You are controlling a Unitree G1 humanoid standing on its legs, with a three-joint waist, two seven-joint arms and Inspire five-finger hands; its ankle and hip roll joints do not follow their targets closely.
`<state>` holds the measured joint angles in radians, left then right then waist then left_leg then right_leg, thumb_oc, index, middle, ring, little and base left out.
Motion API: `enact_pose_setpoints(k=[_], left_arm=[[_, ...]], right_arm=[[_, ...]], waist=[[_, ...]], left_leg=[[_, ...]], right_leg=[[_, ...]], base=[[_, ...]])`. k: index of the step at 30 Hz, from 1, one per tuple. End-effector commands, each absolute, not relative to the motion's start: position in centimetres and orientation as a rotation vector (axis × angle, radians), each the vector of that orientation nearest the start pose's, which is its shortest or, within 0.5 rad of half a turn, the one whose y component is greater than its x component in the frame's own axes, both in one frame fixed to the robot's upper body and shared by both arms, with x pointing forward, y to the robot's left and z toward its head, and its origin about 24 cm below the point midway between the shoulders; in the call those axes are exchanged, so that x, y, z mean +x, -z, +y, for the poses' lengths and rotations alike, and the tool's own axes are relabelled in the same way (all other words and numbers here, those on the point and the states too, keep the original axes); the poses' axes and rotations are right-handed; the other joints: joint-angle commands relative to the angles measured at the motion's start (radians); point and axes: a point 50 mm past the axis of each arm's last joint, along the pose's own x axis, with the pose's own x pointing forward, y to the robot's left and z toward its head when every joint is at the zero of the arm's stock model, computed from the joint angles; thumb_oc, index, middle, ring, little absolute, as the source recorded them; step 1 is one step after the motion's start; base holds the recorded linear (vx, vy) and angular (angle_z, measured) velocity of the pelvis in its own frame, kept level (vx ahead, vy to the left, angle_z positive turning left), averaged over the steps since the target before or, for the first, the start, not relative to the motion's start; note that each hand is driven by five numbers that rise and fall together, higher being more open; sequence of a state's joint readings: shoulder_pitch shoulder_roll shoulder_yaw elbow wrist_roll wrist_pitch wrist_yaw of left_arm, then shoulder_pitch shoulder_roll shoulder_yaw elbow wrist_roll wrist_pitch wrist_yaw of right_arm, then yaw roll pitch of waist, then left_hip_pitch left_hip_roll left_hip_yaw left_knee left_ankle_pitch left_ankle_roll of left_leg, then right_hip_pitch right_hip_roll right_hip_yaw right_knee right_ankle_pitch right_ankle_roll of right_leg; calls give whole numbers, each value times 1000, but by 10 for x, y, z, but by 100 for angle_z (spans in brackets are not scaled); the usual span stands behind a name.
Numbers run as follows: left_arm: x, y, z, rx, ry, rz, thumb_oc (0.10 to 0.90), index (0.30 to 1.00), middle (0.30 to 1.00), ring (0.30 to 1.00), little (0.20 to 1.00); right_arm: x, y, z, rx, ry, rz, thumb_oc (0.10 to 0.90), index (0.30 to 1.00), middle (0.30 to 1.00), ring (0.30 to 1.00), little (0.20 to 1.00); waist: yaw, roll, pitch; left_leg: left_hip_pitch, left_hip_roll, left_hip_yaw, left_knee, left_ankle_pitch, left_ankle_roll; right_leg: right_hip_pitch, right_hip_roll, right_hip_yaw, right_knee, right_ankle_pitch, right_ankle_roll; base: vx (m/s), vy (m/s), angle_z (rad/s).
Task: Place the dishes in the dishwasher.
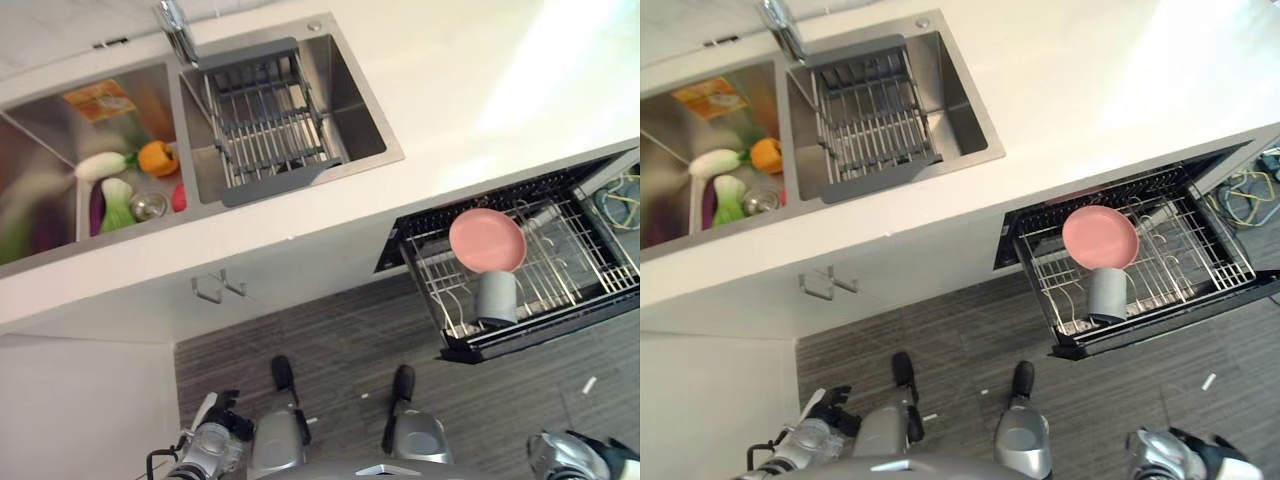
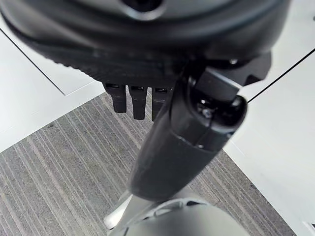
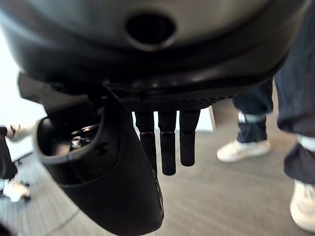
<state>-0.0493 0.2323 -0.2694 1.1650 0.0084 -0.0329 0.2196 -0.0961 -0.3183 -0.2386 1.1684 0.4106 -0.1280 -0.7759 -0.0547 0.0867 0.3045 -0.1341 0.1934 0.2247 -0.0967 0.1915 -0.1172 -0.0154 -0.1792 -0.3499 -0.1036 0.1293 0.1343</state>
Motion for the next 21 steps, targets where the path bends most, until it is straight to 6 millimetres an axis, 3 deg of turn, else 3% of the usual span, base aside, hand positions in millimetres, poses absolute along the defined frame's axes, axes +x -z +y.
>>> enact_pose_setpoints(k=[1, 2, 3, 4, 6, 7, 9, 12, 13, 14, 15, 16, 19, 21], left_arm=[[148, 147, 206, 473, -40, 977, 800, 900, 900, 900, 900], [147, 147, 207, 473, -40, 976, 800, 900, 900, 900, 900], [141, 148, 208, 477, -32, 985, 800, 900, 900, 900, 900], [142, 148, 208, 476, -33, 984, 800, 900, 900, 900, 900], [134, 150, 211, 480, -21, 997, 800, 900, 900, 900, 900], [131, 150, 212, 472, -11, 993, 800, 900, 900, 900, 900], [131, 150, 212, 471, -11, 993, 800, 900, 900, 900, 900], [131, 149, 212, 463, 23, 975, 800, 900, 900, 900, 900], [131, 149, 212, 463, 23, 975, 800, 900, 900, 900, 900], [128, 150, 212, 455, 30, 989, 800, 900, 900, 900, 900], [123, 152, 212, 443, 34, 1010, 800, 900, 900, 900, 900], [123, 152, 212, 443, 34, 1010, 800, 900, 900, 900, 900], [118, 154, 213, 397, -13, 1026, 800, 900, 900, 900, 900], [119, 152, 216, 378, -49, 1018, 800, 900, 900, 900, 900]], right_arm=[[191, 49, -350, -214, 1137, 495, 400, 300, 300, 300, 300], [200, 44, -348, -270, 1072, 479, 400, 300, 300, 300, 300], [220, 27, -350, -462, 933, 442, 400, 300, 300, 300, 300], [220, 27, -350, -463, 933, 441, 400, 300, 300, 300, 300], [244, -1, -354, -667, 827, 353, 400, 300, 300, 300, 300], [267, -34, -356, -805, 762, 244, 400, 300, 300, 300, 300], [267, -34, -356, -806, 762, 243, 400, 300, 300, 300, 300], [305, -95, -360, -948, 710, 80, 400, 300, 300, 300, 300], [305, -95, -360, -948, 710, 80, 400, 300, 300, 300, 300], [321, -124, -351, -996, 672, -20, 400, 300, 300, 300, 300], [329, -138, -345, -1009, 654, -73, 400, 300, 300, 300, 300], [329, -138, -345, -1009, 654, -73, 400, 300, 300, 300, 300], [348, -200, -322, -969, 632, -315, 400, 300, 300, 300, 300], [348, -211, -320, -947, 643, -361, 400, 300, 300, 300, 300]], waist=[[51, -17, 43], [54, -14, 45], [66, -8, 48], [64, -8, 47], [76, -4, 52], [90, 0, 57], [88, 1, 58], [126, 14, 69], [126, 14, 69], [145, 18, 76], [153, 21, 80], [153, 21, 80], [193, 26, 97], [202, 25, 100]], left_leg=[[29, -21, -16, 30, -102, 15], [28, -24, -19, 29, -101, 16], [25, -29, -24, 29, -98, 17], [21, -30, -25, 27, -94, 18], [13, -36, -35, 27, -90, 19], [8, -40, -43, 28, -90, 18], [7, -40, -44, 28, -90, 18], [-19, -57, -69, 28, -78, 19], [-19, -57, -69, 28, -78, 19], [-34, -63, -81, 28, -73, 19], [-41, -66, -87, 27, -70, 19], [-41, -66, -87, 27, -70, 19], [-94, -81, -115, 22, -52, 12], [-106, -84, -120, 20, -47, 9]], right_leg=[[-40, -36, 24, 80, -81, 37], [-39, -37, 23, 80, -80, 37], [-36, -41, 15, 82, -78, 37], [-40, -42, 14, 81, -75, 37], [-42, -47, 6, 82, -71, 37], [-42, -54, -2, 87, -72, 40], [-42, -54, -3, 87, -72, 40], [-49, -73, -28, 97, -64, 48], [-49, -73, -28, 97, -64, 48], [-53, -82, -39, 101, -61, 51], [-55, -87, -45, 103, -59, 54], [-55, -87, -45, 103, -59, 54], [-69, -103, -86, 98, -48, 61], [-70, -105, -100, 93, -44, 63]], base=[[-21, 20, 21], [-28, 19, 24], [-33, 8, 21], [-33, -1, 19], [-26, 0, 20], [-15, 3, 17], [-12, 4, 10], [-9, 12, 10], [-8, 8, 9], [-1, 14, 23], [-1, 14, 23], [14, 33, 32], [17, 12, 38], [10, -17, 36]])
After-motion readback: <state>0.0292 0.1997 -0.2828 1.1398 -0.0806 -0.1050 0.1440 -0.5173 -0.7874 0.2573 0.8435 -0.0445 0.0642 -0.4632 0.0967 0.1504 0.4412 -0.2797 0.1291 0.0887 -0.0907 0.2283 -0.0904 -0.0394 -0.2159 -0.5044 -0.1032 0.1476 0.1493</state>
